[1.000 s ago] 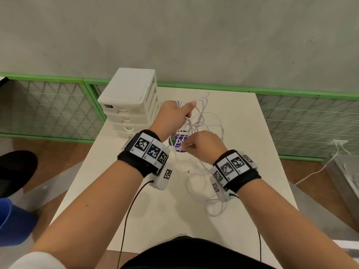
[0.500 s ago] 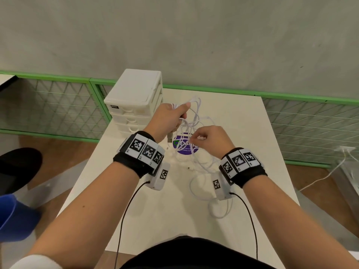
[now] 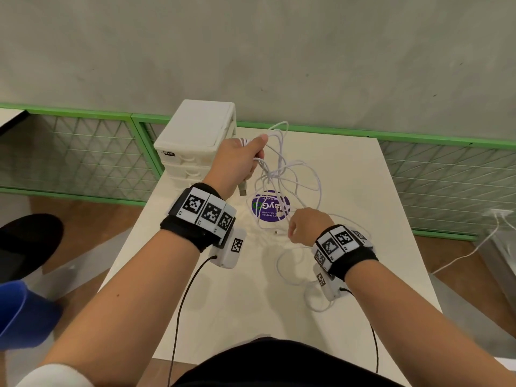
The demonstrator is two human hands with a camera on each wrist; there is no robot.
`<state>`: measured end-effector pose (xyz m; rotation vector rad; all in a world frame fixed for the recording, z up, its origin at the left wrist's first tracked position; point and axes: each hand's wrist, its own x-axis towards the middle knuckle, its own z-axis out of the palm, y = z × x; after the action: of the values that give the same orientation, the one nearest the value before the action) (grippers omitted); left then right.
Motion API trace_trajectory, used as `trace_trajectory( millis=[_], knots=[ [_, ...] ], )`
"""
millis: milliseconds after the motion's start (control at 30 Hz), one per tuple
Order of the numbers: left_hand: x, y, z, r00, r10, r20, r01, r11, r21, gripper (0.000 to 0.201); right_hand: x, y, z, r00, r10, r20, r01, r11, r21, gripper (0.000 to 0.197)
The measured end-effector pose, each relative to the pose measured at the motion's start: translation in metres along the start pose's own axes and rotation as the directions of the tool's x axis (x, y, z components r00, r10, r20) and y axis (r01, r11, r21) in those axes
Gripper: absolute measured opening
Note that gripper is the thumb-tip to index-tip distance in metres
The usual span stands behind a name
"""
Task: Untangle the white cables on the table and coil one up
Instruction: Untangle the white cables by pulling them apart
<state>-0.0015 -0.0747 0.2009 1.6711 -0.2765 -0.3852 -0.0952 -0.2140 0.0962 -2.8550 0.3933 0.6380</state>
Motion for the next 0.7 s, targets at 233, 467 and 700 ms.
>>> trace_trajectory(
  millis=[233, 467, 700],
  knots=[
    [0.006, 0.003, -0.021, 0.993, 0.053, -0.104, -0.054, 0.998, -0.014, 0.041, -0.013, 0.041, 0.032, 0.973, 0.232, 0.005, -0.228, 0.958, -0.171, 0.019],
    [0.007, 0.003, -0.034, 0.998, 0.032, -0.047, -0.033, 0.999, -0.009, 0.039, -0.017, 0.086, 0.051, 0.918, 0.382, 0.107, -0.386, 0.922, 0.018, 0.034],
    [-0.003, -0.005, -0.005, 0.996, -0.031, 0.079, 0.026, 0.997, 0.067, 0.039, -0.006, 0.043, 0.010, 0.937, 0.235, -0.259, -0.112, 0.902, 0.416, 0.023]
  ],
)
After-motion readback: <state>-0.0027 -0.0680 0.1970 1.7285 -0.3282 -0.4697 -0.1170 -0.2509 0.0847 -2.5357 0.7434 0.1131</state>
